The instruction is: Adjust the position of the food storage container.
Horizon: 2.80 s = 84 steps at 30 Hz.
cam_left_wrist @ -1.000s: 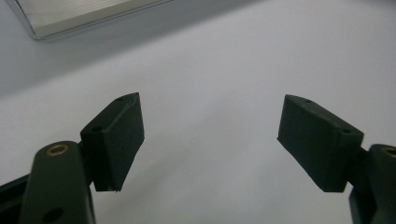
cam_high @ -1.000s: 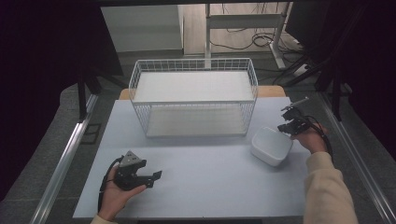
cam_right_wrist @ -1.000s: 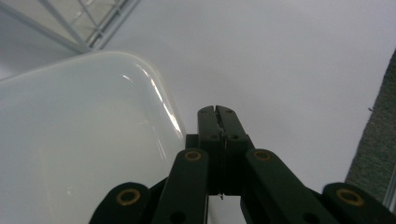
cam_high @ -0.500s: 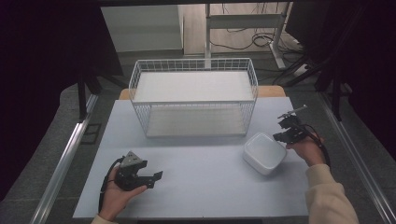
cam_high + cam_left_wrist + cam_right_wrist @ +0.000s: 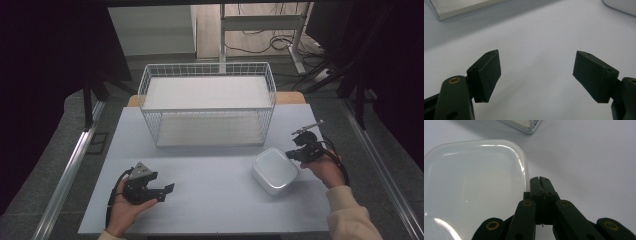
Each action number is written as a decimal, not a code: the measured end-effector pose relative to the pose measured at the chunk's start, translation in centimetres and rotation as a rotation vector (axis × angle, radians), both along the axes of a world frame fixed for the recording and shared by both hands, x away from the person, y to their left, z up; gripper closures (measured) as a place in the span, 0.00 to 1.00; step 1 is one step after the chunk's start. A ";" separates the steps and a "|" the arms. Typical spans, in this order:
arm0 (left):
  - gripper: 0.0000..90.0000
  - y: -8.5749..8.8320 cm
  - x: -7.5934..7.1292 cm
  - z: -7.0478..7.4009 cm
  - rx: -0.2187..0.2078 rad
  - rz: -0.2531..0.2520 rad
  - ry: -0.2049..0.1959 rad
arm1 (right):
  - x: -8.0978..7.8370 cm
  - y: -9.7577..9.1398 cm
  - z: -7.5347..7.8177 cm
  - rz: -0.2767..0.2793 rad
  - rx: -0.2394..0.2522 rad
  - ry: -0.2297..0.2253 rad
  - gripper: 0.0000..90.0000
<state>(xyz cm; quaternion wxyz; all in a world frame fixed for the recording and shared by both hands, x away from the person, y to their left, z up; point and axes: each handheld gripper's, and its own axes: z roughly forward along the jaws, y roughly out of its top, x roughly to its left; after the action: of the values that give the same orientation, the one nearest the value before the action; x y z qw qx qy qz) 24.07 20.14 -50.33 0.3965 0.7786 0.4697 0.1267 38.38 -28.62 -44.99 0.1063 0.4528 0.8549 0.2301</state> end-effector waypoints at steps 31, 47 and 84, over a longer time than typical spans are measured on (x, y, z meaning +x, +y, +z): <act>0.24 -0.1 -0.2 0.3 -0.001 -0.002 -0.009 | -3.2 0.1 -1.1 0.037 0.079 0.082 0.99; 0.24 0.4 -0.1 0.6 -0.007 0.015 -0.018 | -4.2 3.7 -2.1 0.126 0.129 0.126 0.99; 0.24 0.8 -0.2 0.7 -0.022 0.033 -0.020 | -7.5 12.1 -3.4 0.340 0.191 0.140 0.99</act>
<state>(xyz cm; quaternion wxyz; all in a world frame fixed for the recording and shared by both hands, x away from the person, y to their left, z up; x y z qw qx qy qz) 23.91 20.98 -49.58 0.4078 0.7650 0.4796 0.1358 30.90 -16.57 -48.35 -0.0369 0.3246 0.8987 0.2927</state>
